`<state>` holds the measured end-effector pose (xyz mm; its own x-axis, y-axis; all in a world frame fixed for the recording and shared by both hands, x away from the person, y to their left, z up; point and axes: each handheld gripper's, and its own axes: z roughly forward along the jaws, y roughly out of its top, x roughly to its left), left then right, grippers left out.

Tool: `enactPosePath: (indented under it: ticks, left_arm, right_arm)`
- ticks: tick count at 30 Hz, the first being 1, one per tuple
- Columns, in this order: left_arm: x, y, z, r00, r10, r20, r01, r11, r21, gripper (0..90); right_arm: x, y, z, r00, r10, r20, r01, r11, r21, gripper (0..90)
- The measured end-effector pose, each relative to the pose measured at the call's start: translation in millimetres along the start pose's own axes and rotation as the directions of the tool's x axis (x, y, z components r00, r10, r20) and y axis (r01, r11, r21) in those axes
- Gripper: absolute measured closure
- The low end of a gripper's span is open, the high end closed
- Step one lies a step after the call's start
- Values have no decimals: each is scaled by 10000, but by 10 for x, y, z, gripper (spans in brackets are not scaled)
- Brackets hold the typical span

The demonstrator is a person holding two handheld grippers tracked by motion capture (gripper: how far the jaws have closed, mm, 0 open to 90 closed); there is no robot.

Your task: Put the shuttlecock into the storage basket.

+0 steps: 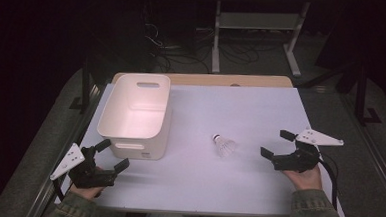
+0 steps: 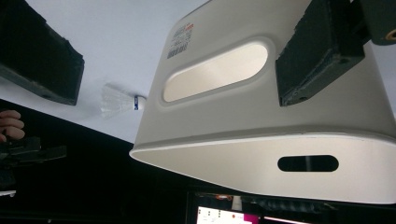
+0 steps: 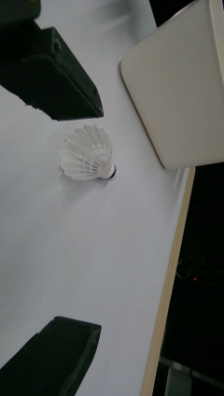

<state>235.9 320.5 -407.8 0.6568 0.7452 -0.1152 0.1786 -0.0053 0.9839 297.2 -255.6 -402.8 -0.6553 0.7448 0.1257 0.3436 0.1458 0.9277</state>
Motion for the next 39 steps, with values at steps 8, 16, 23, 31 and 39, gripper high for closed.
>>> enactPosePath:
  ticks: [8,16,23,31,39]
  left_arm:
    - [-1,0,3,10000,2,-21,-2,10000,-4,8]
    - [-4,-1,-4,10000,-26,-25,26,10000,-1,8]
    - [-6,-2,-8,10000,-47,-46,47,10000,-43,8]
    - [-7,-2,-11,9998,-161,-90,160,9998,-145,8]
    - [-2,1,-20,9996,-265,-86,262,9993,-251,8]
  right_arm:
    - [5,5,-7,10000,16,27,-16,10000,13,0]
    - [14,6,3,9999,115,6,-115,9998,133,0]
    - [39,28,6,10000,32,-50,-31,9996,292,0]
    - [62,83,28,10000,-52,-82,58,9973,738,0]
    - [62,182,59,9997,-131,-211,150,9954,941,0]
